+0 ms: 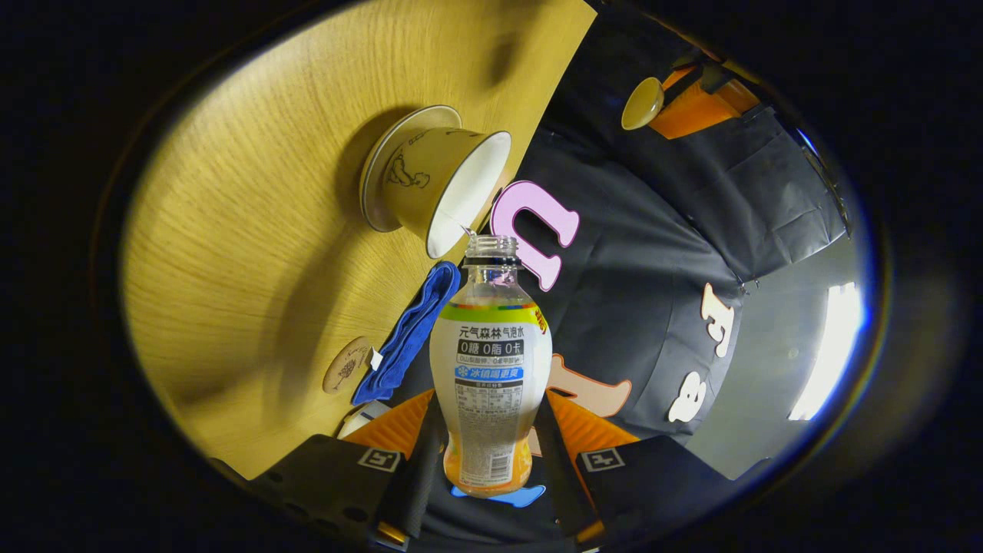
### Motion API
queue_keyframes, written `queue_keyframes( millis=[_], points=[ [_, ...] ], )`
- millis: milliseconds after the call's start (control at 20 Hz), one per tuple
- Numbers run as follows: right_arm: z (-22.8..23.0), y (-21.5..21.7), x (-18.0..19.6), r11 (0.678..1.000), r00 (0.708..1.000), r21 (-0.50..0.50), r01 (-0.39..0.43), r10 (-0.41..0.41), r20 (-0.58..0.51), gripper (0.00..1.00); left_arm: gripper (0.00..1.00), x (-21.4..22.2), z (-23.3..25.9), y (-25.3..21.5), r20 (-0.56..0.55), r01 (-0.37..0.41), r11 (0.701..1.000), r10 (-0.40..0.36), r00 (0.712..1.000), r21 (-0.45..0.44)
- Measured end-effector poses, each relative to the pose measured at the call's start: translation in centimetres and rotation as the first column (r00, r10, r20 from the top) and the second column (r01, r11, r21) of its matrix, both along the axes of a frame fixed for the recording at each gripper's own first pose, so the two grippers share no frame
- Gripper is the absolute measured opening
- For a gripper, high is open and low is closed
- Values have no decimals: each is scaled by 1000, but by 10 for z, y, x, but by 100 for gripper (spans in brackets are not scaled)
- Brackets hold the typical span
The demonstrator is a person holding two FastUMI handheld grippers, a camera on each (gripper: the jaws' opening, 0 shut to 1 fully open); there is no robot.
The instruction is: Open the teacup lid with one hand, grasp the water bottle and pour water into the teacup with the other hand; after pouring, place the water bottle on the coaster and then close the teacup lid.
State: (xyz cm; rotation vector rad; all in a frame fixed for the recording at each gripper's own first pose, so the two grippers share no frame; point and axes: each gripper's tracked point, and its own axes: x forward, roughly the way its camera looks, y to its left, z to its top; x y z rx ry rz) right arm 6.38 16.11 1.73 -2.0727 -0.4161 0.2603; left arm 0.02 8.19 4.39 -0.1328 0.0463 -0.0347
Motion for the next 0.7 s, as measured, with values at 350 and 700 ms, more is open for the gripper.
queue_keyframes(
  millis=[350,700],
  points=[
    [-4,1,-2,1000,999,12,-1,2,-38,69,22,-1,4,2,9,-5,1000,5,1000,8],
    [-21,-5,-8,982,988,179,63,-35,-154,70,21,-2,4,1,11,1,1000,-1,1000,10]
  ],
)
